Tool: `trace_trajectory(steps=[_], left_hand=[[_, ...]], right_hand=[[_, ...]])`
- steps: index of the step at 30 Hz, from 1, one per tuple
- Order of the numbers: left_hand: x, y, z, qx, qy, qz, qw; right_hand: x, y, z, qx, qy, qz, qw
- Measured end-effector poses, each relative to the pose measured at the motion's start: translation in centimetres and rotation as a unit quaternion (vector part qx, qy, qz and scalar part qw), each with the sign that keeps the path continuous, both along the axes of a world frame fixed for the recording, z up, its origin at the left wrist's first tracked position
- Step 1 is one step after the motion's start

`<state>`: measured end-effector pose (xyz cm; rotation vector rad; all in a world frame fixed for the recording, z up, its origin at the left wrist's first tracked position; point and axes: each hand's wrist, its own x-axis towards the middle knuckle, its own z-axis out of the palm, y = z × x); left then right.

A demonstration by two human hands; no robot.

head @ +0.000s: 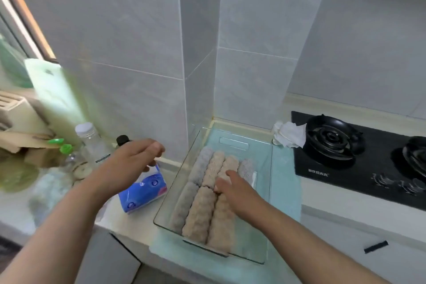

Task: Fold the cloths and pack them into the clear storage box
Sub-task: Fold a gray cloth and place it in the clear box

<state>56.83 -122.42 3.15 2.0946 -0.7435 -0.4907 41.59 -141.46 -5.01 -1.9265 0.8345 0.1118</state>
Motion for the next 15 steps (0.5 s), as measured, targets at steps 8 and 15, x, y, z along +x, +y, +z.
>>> trace_trajectory(steps=[8, 15], left_hand=[[-14.5, 9.7, 0.9, -0.077, -0.059, 0.239, 0.966], [-28.5, 22.8, 2.0, -0.041, -0.089, 0.421, 0.902]], right_hand=[[-5.9, 2.6, 7.1, -0.086, -0.23, 0.202, 0.948], [-9.3, 14.5, 8.9, -0.048, -0.249, 0.343, 0.904]])
